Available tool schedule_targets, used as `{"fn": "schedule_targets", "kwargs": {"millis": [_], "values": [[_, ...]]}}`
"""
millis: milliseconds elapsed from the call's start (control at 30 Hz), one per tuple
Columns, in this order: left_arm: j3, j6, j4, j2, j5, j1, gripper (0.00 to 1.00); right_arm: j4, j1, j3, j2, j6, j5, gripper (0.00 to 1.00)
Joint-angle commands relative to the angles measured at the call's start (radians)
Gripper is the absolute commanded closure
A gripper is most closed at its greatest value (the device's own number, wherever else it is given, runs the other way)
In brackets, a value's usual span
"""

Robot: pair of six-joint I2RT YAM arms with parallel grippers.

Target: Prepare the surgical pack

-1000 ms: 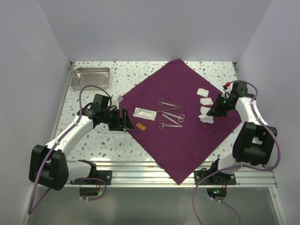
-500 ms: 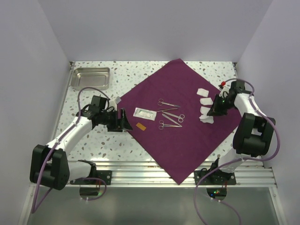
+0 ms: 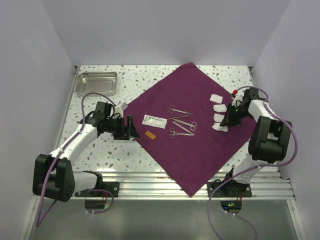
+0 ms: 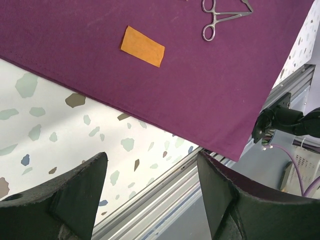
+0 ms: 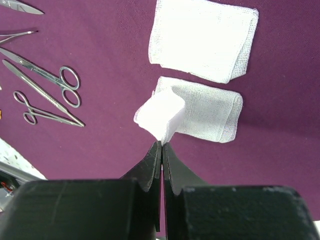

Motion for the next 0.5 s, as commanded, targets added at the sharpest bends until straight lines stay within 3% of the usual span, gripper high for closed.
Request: {"fn": "schedule_targets", "kwargs": {"millis": [0, 467], "values": [[0.010, 0.028, 0.030, 0.008, 0.027, 0.016, 0.24, 0.028, 0.003, 0.030, -0.002, -0.028, -0.029, 1.00], [0.007, 0.025, 0.046, 0.031, 0.041, 0.030, 0.23, 0.016, 0.023, 0.062, -0.002, -0.042, -0.015, 1.00]]}}
